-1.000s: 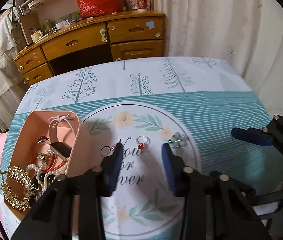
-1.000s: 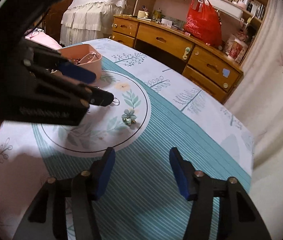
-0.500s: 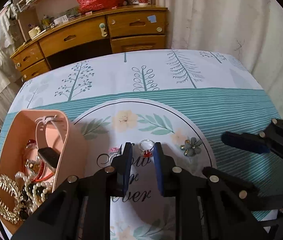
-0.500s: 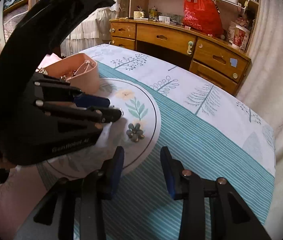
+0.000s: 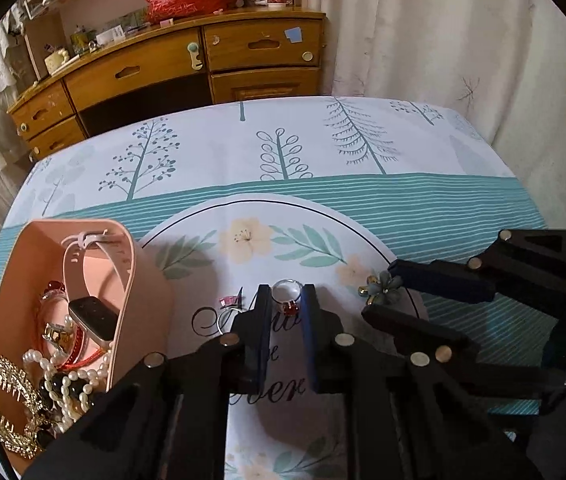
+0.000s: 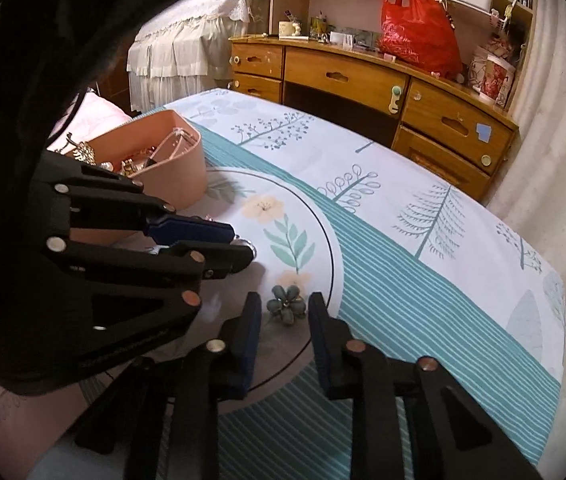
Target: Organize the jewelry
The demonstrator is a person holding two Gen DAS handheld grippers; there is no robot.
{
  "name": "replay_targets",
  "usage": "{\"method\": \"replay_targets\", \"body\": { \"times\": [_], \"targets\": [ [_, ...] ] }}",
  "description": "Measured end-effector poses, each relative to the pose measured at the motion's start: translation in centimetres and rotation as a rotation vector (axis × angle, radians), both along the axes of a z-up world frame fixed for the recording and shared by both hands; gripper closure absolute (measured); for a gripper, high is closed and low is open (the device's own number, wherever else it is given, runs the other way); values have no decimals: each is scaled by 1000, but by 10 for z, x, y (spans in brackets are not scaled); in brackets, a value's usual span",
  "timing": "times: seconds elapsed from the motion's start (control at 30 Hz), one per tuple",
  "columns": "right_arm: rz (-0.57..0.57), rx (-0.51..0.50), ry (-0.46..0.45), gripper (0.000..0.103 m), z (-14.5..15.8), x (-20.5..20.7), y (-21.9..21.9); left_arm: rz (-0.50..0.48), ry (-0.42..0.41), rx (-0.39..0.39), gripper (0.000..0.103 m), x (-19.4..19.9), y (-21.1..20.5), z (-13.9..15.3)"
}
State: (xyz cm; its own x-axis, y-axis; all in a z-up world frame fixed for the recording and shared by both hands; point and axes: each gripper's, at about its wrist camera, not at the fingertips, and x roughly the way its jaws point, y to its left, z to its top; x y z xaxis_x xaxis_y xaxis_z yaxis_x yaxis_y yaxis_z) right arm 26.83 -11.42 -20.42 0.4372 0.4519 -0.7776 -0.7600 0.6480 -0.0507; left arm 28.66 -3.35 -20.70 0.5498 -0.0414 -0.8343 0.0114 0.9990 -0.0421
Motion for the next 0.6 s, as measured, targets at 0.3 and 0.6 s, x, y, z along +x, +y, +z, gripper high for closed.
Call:
{"method": "replay_targets", "body": {
  "times": [0.3,0.6],
  "targets": [
    [-28,5,12,83,0,3,-2,28,6,-14,91,-6,8,4],
    [-109,76,49,83,13,-3,-8,44,29,-98,91,-16,22,29]
  ]
}}
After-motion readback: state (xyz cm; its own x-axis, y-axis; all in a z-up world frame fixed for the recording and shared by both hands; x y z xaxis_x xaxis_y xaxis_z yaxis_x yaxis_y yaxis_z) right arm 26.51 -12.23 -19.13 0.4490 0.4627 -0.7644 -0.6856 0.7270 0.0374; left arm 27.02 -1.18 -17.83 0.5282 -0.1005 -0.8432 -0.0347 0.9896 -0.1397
